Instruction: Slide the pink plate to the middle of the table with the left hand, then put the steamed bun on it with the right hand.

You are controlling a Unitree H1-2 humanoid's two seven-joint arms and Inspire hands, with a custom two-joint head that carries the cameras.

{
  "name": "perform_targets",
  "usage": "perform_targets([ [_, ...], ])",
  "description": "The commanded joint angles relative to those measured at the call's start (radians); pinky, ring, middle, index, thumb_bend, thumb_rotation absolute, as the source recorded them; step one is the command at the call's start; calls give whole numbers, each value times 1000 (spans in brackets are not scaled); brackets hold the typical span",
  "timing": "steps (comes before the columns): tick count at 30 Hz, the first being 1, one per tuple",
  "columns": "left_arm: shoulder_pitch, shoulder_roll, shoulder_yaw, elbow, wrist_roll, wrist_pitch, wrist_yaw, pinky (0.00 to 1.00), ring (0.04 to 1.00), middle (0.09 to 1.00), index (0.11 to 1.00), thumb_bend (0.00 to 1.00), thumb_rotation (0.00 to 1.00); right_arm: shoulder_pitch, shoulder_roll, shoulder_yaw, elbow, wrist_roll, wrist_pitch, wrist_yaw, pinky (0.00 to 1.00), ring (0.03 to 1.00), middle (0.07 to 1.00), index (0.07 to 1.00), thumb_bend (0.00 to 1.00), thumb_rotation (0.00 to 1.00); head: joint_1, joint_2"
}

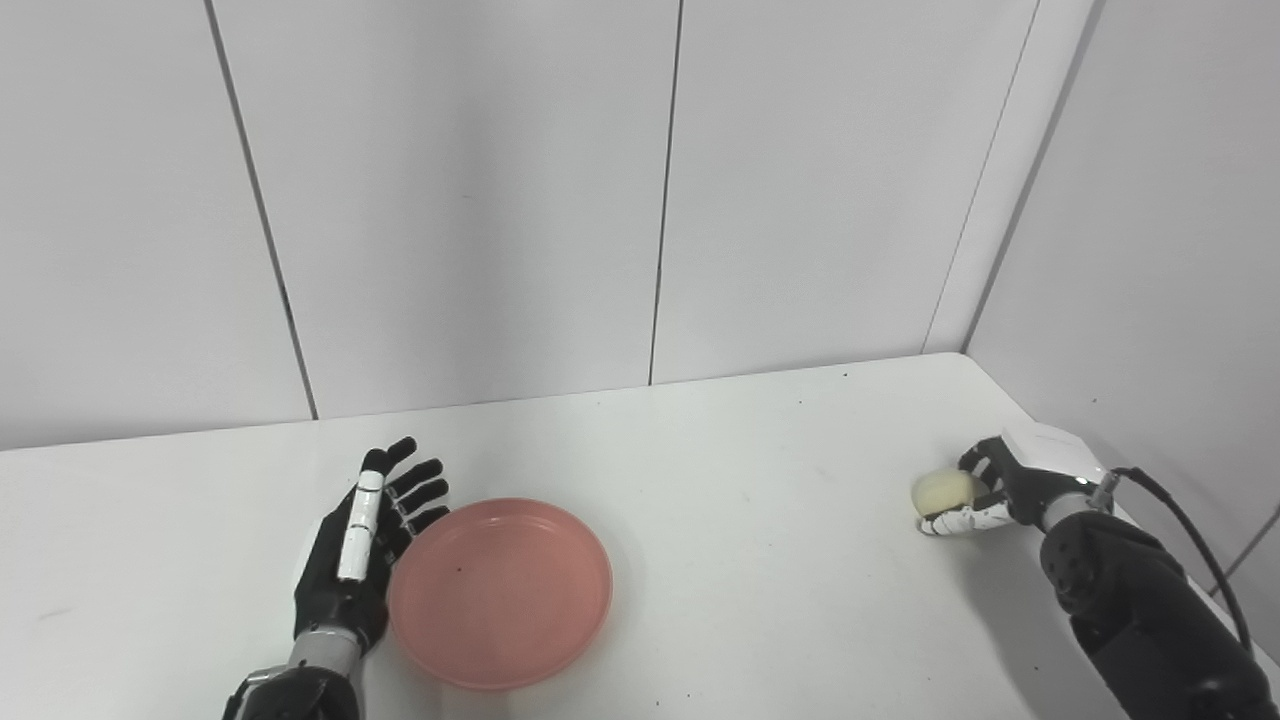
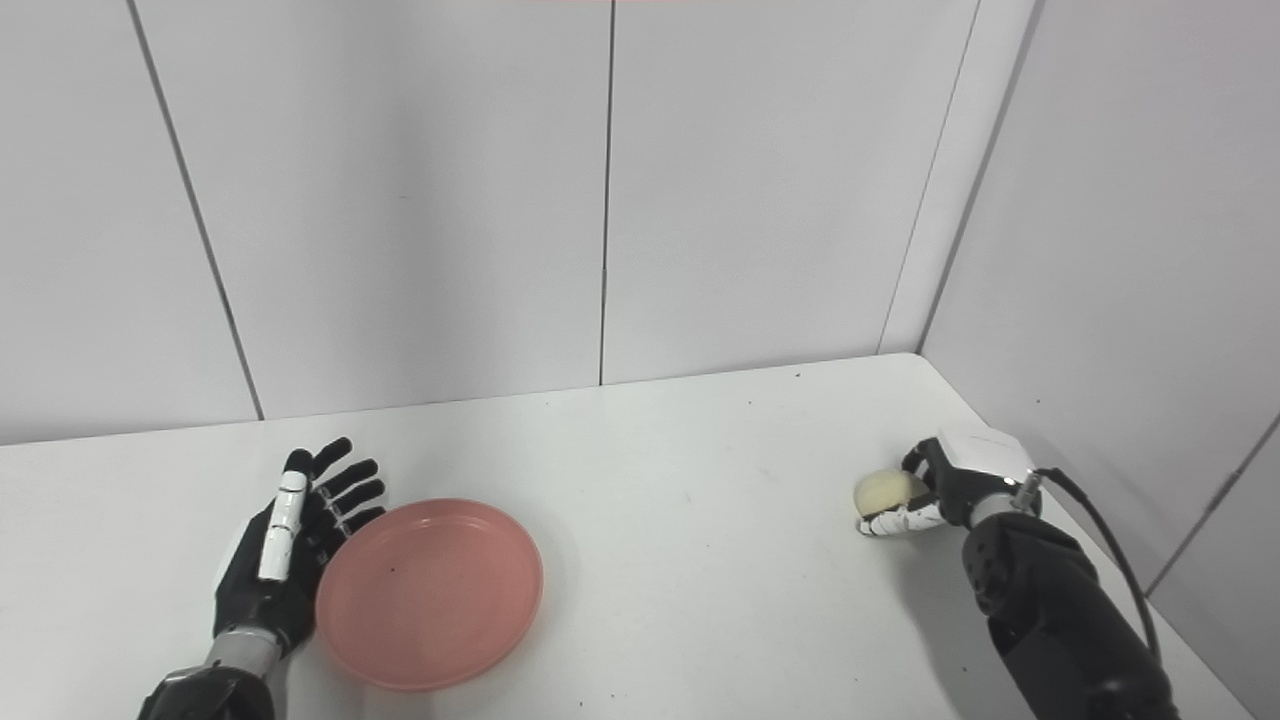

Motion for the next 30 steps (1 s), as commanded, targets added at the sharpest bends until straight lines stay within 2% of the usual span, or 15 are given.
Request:
perform_targets([
  [1, 1, 1, -3, -6, 3, 26, -1, 681, 742, 739, 807, 659, 819, -3, -27, 15, 4, 14, -24, 12, 257, 313, 412, 519, 602, 178, 1, 2],
  [2, 1, 2, -3, -8, 2, 29, -2, 679, 741, 737, 809, 657, 820, -5, -29, 17, 2, 21, -11, 20, 229, 291, 447, 499, 561, 74, 1, 2],
  [3, 1, 3, -4, -9, 3, 29, -2, 680, 741, 736, 814, 656, 820, -6, -30, 20, 1, 25, 1, 24, 218, 283, 461, 490, 544, 30, 1, 2],
  [4, 1, 4, -5, -8, 4, 29, -3, 678, 740, 735, 816, 656, 822, -8, -31, 23, 2, 28, 10, 26, 209, 275, 466, 486, 538, 15, 0, 4],
  [5, 1, 4, -5, -7, 4, 28, -3, 677, 740, 734, 817, 657, 823, -10, -33, 28, 4, 26, 15, 27, 207, 275, 432, 497, 532, 7, 0, 4],
  [8, 1, 5, -5, -7, -2, 30, -8, 677, 730, 728, 821, 650, 825, -15, -36, 39, 6, 1, 27, 39, 204, 278, 399, 502, 526, 0, 0, 4],
  [9, 1, 4, -5, -7, -4, 31, -10, 675, 724, 725, 823, 649, 824, -15, -33, 34, 2, -9, 29, 48, 205, 280, 398, 504, 526, 0, 0, 4],
  [10, 1, 4, -5, -8, -4, 32, -11, 670, 715, 721, 823, 648, 822, -14, -28, 26, -4, -19, 30, 57, 207, 281, 441, 491, 530, 0, 1, 4],
  [13, 2, 5, -6, -11, -3, 35, -13, 660, 699, 710, 825, 638, 822, -11, -21, 10, -18, -35, 31, 77, 213, 287, 403, 512, 525, 0, 2, 5],
  [18, 5, 2, -6, -26, 3, 47, -3, 645, 697, 706, 827, 630, 820, 7, -6, -25, -81, -43, 30, 79, 241, 315, 415, 521, 525, 0, 3, 8],
  [23, 2, 5, -7, -13, 6, 38, -6, 647, 703, 711, 822, 630, 821, 16, -9, -21, -194, -23, 26, 67, 211, 287, 402, 522, 522, 0, 8, 8],
  [25, 1, 5, -9, -10, 8, 33, -7, 646, 701, 712, 821, 624, 825, 16, -1, -25, -247, -23, 25, 65, 186, 259, 457, 491, 529, 0, 10, 8],
  [28, -2, 3, -10, -4, 10, 31, -5, 649, 700, 710, 813, 620, 824, 7, 18, -36, -325, -15, 28, 84, 178, 253, 469, 483, 531, 0, 17, 8],
  [30, -2, 0, -12, -6, 11, 33, -3, 652, 701, 712, 818, 616, 826, -6, 25, -33, -373, -10, 28, 102, 176, 252, 412, 505, 524, 0, 27, 9],
])
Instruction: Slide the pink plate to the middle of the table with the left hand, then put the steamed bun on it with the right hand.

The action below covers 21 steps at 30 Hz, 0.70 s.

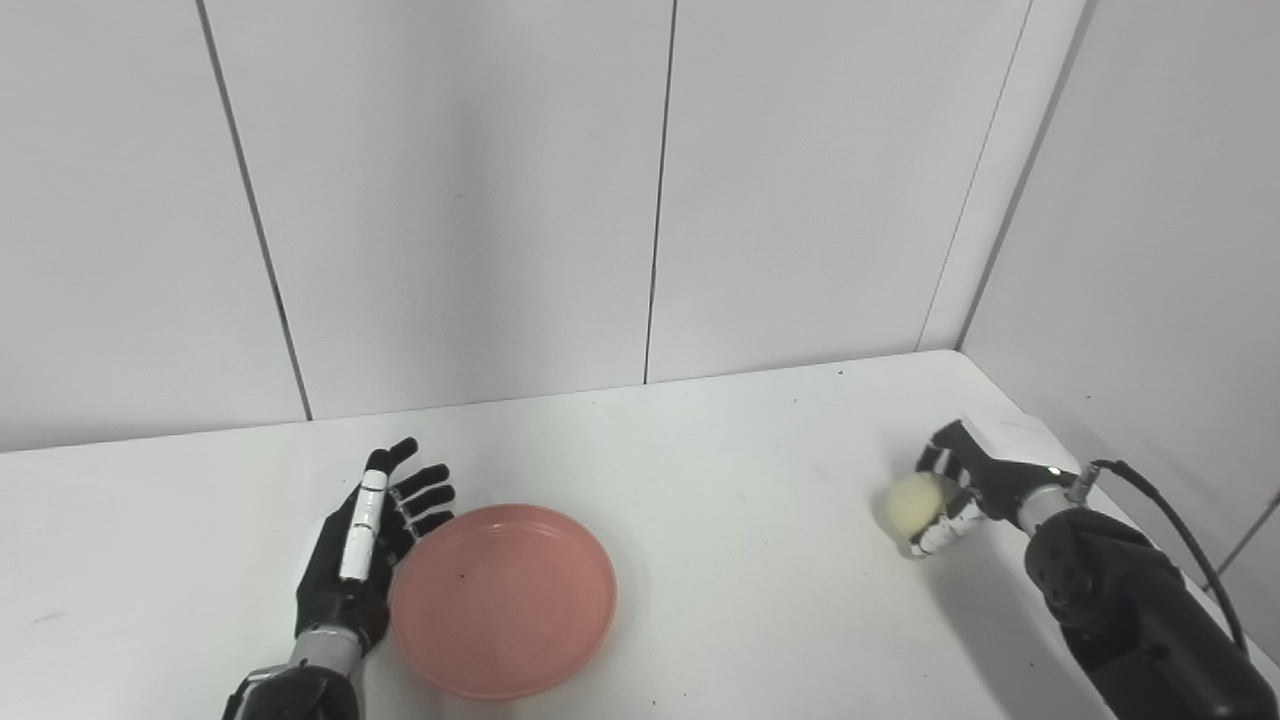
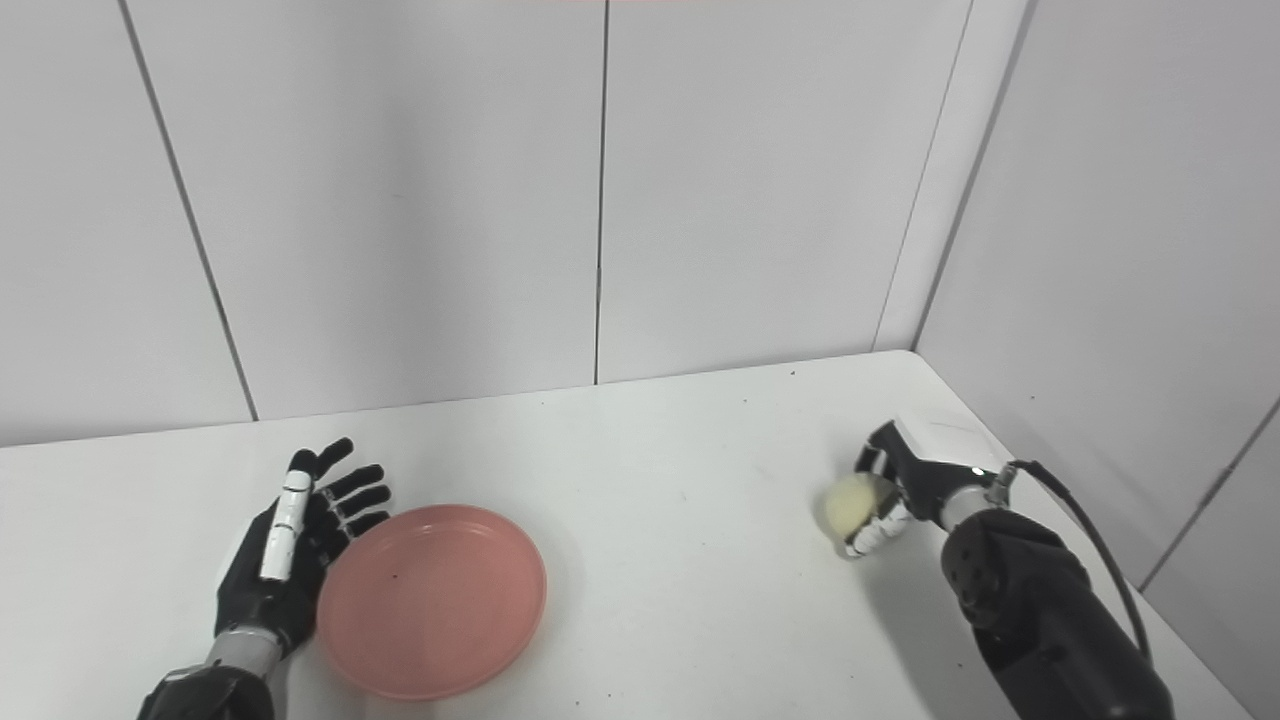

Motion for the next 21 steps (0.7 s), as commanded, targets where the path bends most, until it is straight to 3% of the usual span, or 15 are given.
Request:
perform_targets([
  [1, -4, -3, -5, 5, 9, 11, 3, 656, 701, 717, 822, 615, 825, -55, -18, -17, -70, 0, 4, 10, 190, 268, 407, 513, 523, 0, 2, 2],
  [8, -4, -18, -14, 5, 21, 9, 20, 660, 688, 717, 816, 603, 819, -128, 33, 21, -201, -8, 4, 75, 226, 310, 421, 524, 524, 0, 41, 5],
  [14, -7, -36, -18, 16, 32, -3, 32, 670, 691, 719, 815, 600, 819, -181, 87, 54, -188, 2, -32, 69, 248, 339, 445, 514, 528, 0, 87, 5],
  [15, -9, -39, -20, 20, 34, -6, 32, 674, 694, 723, 820, 602, 823, -191, 95, 64, -190, 1, -32, 76, 272, 376, 502, 474, 526, 0, 105, 7],
  [16, -10, -41, -21, 24, 36, -11, 33, 672, 693, 723, 822, 603, 825, -203, 104, 78, -196, -3, -24, 89, 267, 370, 497, 474, 526, 0, 105, 7],
  [17, -12, -45, -22, 28, 37, -14, 35, 670, 692, 721, 820, 604, 823, -215, 114, 92, -204, -5, -16, 104, 212, 298, 472, 484, 528, 0, 126, 9],
  [21, -18, -60, -23, 42, 45, -22, 47, 665, 690, 715, 810, 605, 820, -248, 147, 141, -208, 4, -35, 132, 167, 241, 471, 483, 530, 0, 168, 15],
])
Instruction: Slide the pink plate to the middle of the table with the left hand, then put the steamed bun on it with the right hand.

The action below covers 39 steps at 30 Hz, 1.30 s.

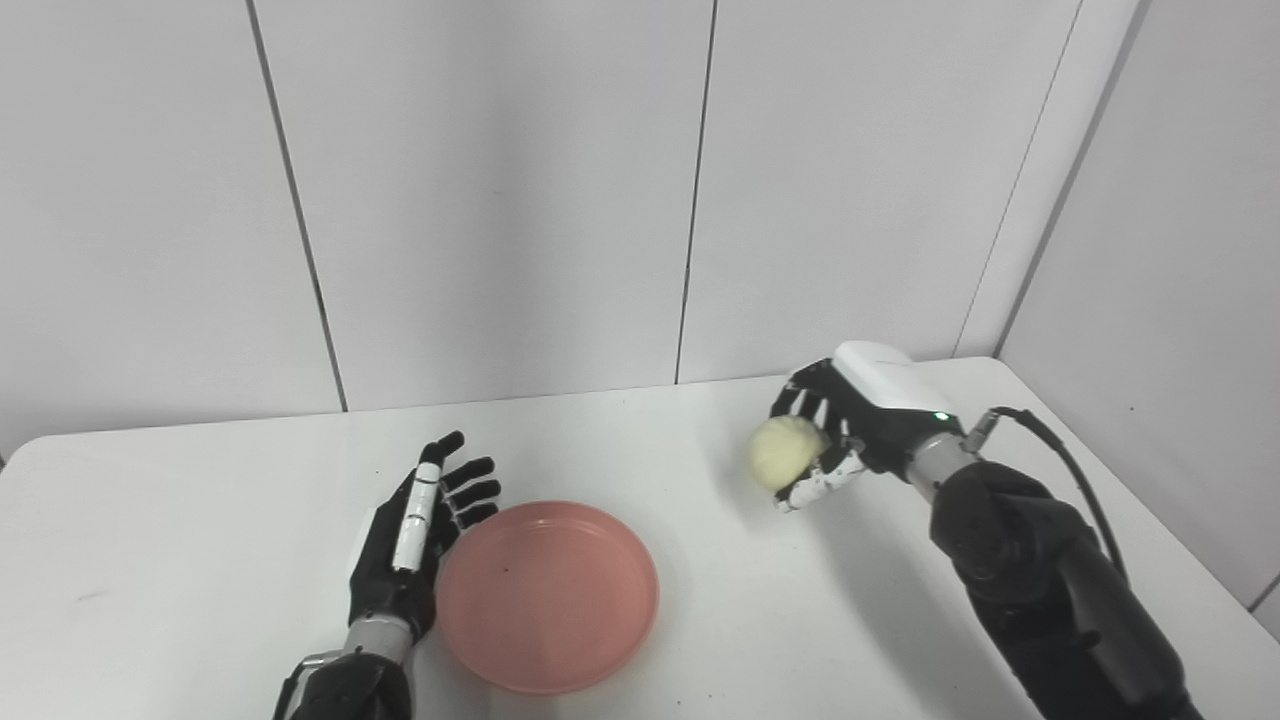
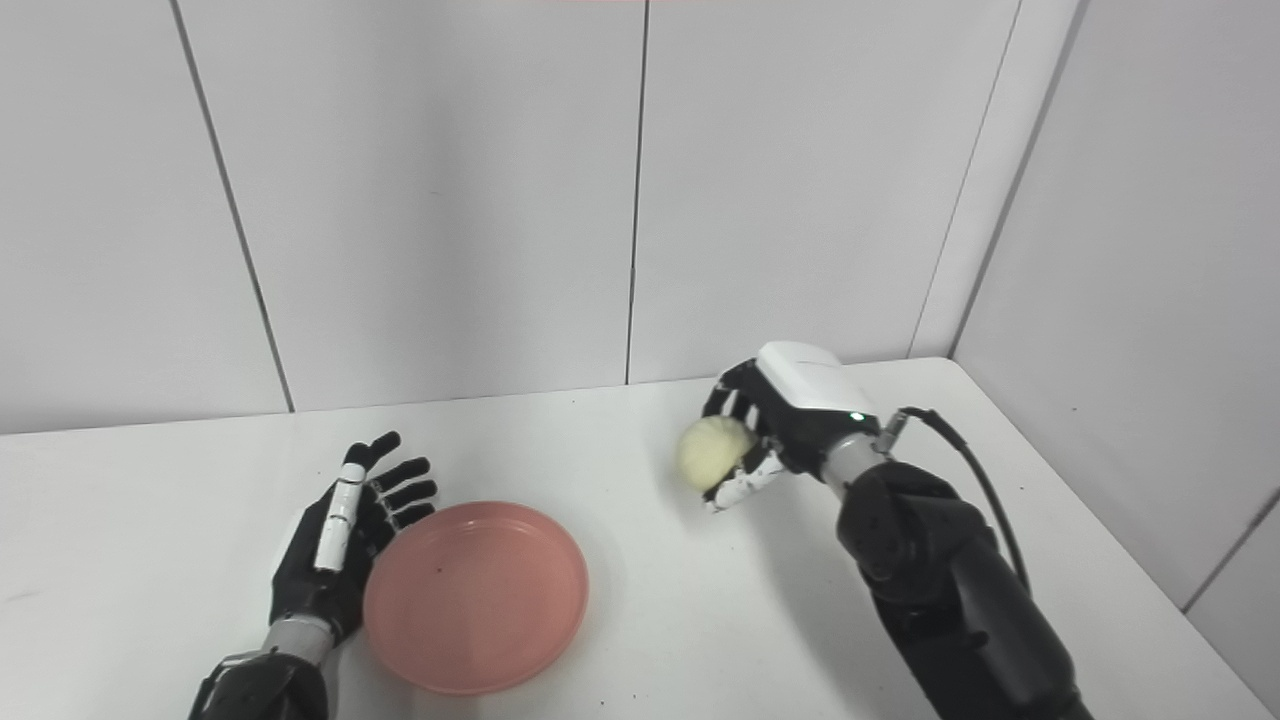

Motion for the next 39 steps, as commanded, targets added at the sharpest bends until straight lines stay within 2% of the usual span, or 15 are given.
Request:
perform_targets([
  [1, -14, -17, -6, 23, 8, 8, 13, 662, 689, 713, 808, 605, 819, -71, 6, 24, -26, -8, -36, 4, 195, 272, 442, 502, 526, 0, 28, 4],
  [2, -14, -22, -8, 24, 11, 7, 17, 661, 689, 713, 809, 605, 817, -80, 17, 38, -21, -2, -39, 13, 229, 302, 428, 510, 525, 0, 51, 7],
  [5, -20, -36, -16, 37, 25, -7, 29, 650, 690, 716, 819, 605, 821, -100, 49, 65, -2, 21, -48, 20, 203, 287, 402, 513, 522, 0, 94, 11],
  [8, -32, -47, -19, 71, 38, -33, 41, 638, 684, 710, 818, 608, 821, -113, 78, 75, 13, 45, -65, 4, 216, 306, 408, 518, 522, 0, 115, 13],
  [12, -50, -57, -15, 107, 43, -53, 57, 615, 667, 690, 817, 627, 814, -132, 114, 101, 18, 48, -89, 2, 185, 274, 401, 520, 521, 0, 135, 12],
  [17, -63, -56, -27, 137, 59, -87, 62, 612, 668, 693, 826, 611, 845, -129, 152, 134, 19, 53, -121, 4, 301, 394, 458, 509, 526, 0, 153, 12],
  [19, -64, -57, -29, 140, 63, -90, 67, 611, 667, 691, 822, 612, 847, -122, 166, 146, 30, 63, -134, 3, 309, 407, 478, 494, 527, 0, 155, 12],
  [26, -65, -61, -28, 143, 67, -89, 66, 621, 675, 693, 813, 614, 842, -84, 190, 180, 82, 64, -191, -25, 235, 315, 411, 505, 524, 0, 158, 16],
  [31, -58, -62, -29, 125, 65, -76, 62, 612, 668, 694, 809, 614, 833, -65, 198, 196, 112, 59, -214, -40, 221, 297, 398, 508, 522, 0, 157, 20],
  [39, -55, -61, -33, 120, 61, -74, 49, 604, 670, 700, 821, 595, 839, -51, 191, 205, 185, 69, -274, -60, 293, 371, 423, 512, 524, 0, 152, 26],
])
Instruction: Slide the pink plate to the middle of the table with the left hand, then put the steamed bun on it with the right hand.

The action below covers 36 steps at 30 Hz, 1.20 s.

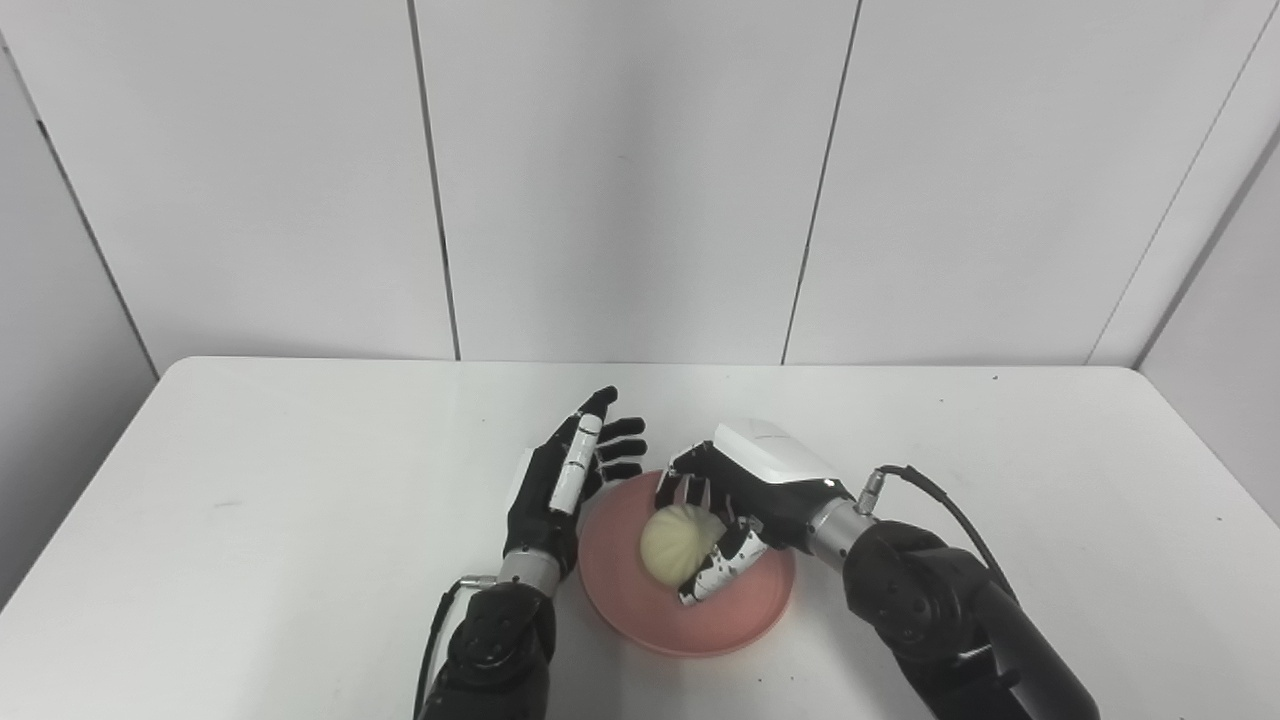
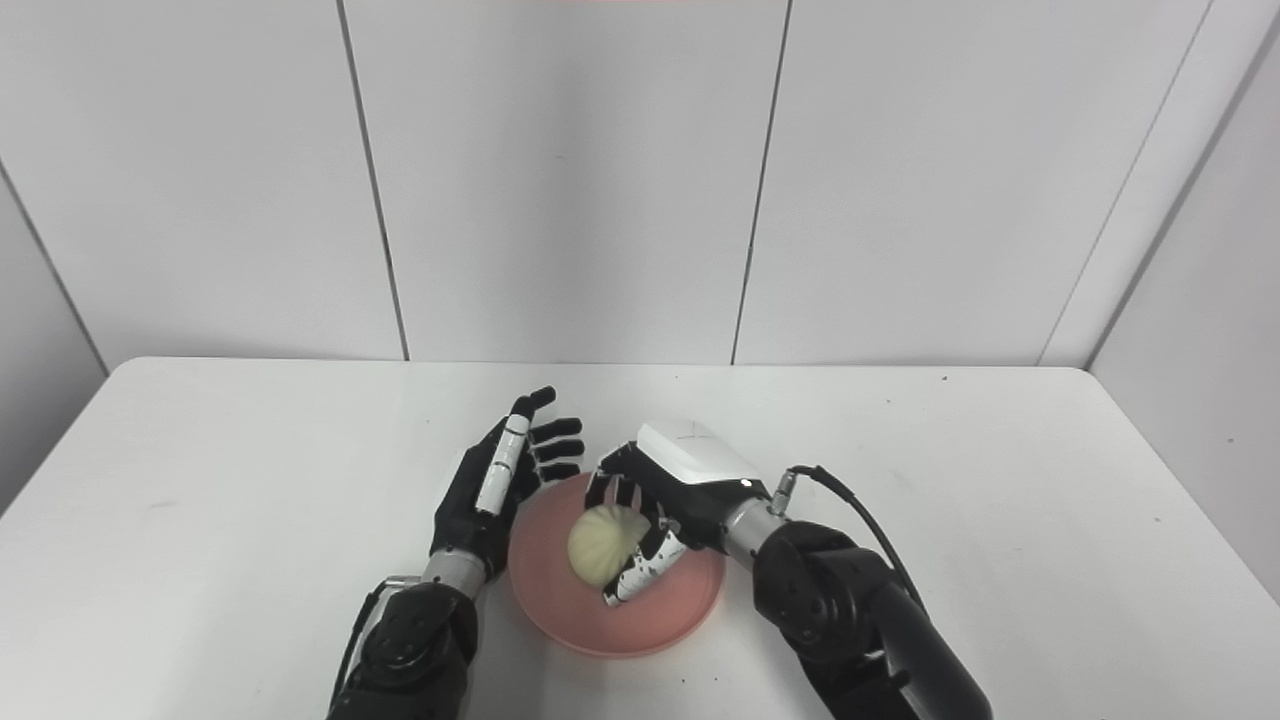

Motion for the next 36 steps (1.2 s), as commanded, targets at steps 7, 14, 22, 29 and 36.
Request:
perform_targets([
  [7, 2, -5, -2, -8, -6, 35, -12, 600, 670, 697, 818, 590, 831, -22, -6, 0, 32, -13, -56, -40, 355, 425, 460, 507, 528, 0, -2, 1],
  [14, 8, -2, 0, -20, -9, 45, -21, 619, 684, 703, 808, 585, 832, -13, -4, -5, 22, -13, -53, -47, 387, 459, 471, 505, 528, 9, -7, 3],
  [22, 9, 4, -1, -24, -3, 55, -21, 633, 681, 699, 819, 599, 844, 8, 0, -15, -7, -26, -66, -102, 482, 584, 674, 683, 834, 297, -10, 2],
  [29, 20, 14, 1, -54, -8, 79, -27, 624, 674, 695, 823, 594, 843, 37, 28, -62, -37, 3, -71, -169, 574, 762, 837, 789, 894, 403, -34, 2],
  [36, 31, 27, -5, -71, -5, 83, -43, 644, 696, 715, 811, 580, 863, 93, 76, -126, -27, 27, -175, -353, 589, 780, 874, 840, 860, 670, -39, 3],
])
